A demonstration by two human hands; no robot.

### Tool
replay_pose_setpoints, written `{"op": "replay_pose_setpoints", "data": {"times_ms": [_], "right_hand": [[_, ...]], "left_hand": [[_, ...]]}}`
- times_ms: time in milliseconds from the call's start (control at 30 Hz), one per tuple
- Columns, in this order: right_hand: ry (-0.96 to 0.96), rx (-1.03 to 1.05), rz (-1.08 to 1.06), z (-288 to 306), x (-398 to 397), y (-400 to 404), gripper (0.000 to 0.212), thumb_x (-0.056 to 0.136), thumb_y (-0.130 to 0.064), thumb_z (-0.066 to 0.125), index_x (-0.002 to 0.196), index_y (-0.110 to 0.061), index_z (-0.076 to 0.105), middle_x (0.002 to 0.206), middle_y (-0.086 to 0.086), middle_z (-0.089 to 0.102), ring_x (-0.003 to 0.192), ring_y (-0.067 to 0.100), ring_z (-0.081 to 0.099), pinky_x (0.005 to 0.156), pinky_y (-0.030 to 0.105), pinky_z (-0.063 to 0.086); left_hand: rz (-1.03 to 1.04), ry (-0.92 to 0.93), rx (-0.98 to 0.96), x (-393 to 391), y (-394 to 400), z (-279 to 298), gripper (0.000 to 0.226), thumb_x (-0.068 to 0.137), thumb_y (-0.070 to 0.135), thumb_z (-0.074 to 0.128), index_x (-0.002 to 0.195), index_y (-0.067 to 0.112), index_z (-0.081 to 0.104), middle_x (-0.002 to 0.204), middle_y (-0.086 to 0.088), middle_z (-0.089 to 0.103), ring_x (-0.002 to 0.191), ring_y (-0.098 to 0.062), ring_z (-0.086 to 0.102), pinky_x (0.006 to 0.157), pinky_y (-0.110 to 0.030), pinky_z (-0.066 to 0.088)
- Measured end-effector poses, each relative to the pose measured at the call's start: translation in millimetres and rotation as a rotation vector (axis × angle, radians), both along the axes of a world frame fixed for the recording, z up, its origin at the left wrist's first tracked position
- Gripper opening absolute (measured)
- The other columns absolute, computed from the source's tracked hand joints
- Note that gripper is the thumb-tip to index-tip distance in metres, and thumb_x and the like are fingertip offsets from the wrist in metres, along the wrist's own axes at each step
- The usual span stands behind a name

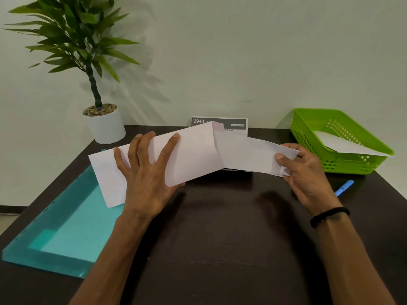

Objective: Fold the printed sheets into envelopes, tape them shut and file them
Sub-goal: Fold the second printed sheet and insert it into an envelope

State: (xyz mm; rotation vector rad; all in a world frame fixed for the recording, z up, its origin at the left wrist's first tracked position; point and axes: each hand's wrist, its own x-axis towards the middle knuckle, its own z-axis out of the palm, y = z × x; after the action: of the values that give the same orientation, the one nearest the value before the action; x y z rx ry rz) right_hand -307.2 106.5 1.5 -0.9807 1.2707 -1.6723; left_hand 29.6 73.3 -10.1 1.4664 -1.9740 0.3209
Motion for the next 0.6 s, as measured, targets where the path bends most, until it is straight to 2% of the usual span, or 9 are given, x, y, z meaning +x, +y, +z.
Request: {"op": "replay_pose_setpoints", "data": {"times_ms": [167,333,433,600], "right_hand": [[0.068,-0.023,0.008,1,7,1,0.024,0.094,0.003,0.069,0.104,-0.020,0.069,0.097,-0.002,0.078,0.094,0.019,0.070,0.078,0.032,0.059],[-0.001,-0.074,0.041,2,29,-3,0.049,0.092,0.009,0.068,0.131,-0.019,0.054,0.108,0.010,0.079,0.098,0.021,0.075,0.080,0.034,0.063],[-0.049,-0.096,0.021,3,43,-6,0.044,0.093,0.008,0.069,0.124,-0.016,0.050,0.100,0.004,0.081,0.093,0.017,0.077,0.077,0.031,0.062],[0.033,-0.103,-0.099,0,45,-6,0.026,0.090,-0.008,0.079,0.106,-0.019,0.062,0.098,0.008,0.079,0.089,0.020,0.074,0.079,0.043,0.055]], "left_hand": [[-0.056,-0.062,0.020,-8,4,-1,0.121,0.063,0.064,0.088,0.161,0.042,0.020,0.165,-0.012,0.017,0.156,-0.037,0.008,0.121,-0.070,-0.008],[-0.092,-0.095,0.016,-15,6,-4,0.120,0.063,0.063,0.088,0.161,0.041,0.021,0.164,-0.015,0.021,0.155,-0.038,0.013,0.120,-0.073,-0.004],[-0.094,-0.084,0.015,-16,6,-5,0.118,0.064,0.065,0.086,0.161,0.040,0.022,0.164,-0.015,0.022,0.154,-0.038,0.014,0.120,-0.072,-0.004],[-0.069,-0.046,0.030,-14,5,-4,0.117,0.065,0.065,0.086,0.160,0.041,0.021,0.164,-0.014,0.022,0.154,-0.038,0.016,0.121,-0.071,-0.005]]}}
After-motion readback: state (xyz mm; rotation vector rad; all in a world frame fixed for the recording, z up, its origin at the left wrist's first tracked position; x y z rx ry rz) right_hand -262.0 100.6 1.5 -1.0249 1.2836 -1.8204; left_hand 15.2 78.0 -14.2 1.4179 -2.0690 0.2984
